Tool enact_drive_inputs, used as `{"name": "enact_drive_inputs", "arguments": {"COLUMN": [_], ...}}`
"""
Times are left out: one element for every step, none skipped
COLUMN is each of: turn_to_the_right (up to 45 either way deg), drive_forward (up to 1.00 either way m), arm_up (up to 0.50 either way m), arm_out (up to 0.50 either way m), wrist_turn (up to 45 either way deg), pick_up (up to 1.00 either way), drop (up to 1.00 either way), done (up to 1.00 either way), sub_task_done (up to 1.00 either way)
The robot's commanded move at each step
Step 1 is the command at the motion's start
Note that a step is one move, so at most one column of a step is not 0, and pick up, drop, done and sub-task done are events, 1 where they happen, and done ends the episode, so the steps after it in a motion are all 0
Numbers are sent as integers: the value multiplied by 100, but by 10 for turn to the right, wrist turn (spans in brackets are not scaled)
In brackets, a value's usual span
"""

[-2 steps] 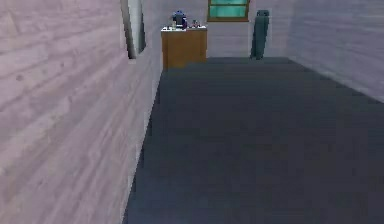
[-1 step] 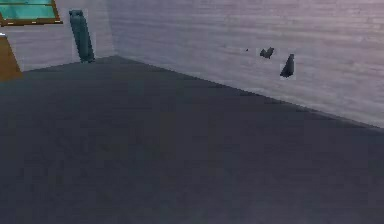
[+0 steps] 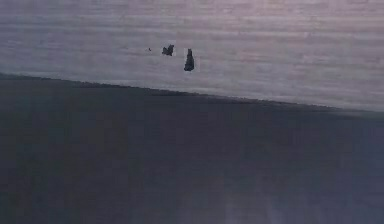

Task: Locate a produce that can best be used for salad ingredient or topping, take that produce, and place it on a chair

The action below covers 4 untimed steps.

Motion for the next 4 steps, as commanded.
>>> {"name": "enact_drive_inputs", "arguments": {"turn_to_the_right": [0,-450,-210,0], "drive_forward": [20,0,0,100], "arm_up": [0,0,0,0], "arm_out": [0,0,0,0], "wrist_turn": [0,0,0,0], "pick_up": [0,0,0,0], "drop": [0,0,0,0], "done": [0,0,0,0], "sub_task_done": [0,0,0,0]}}
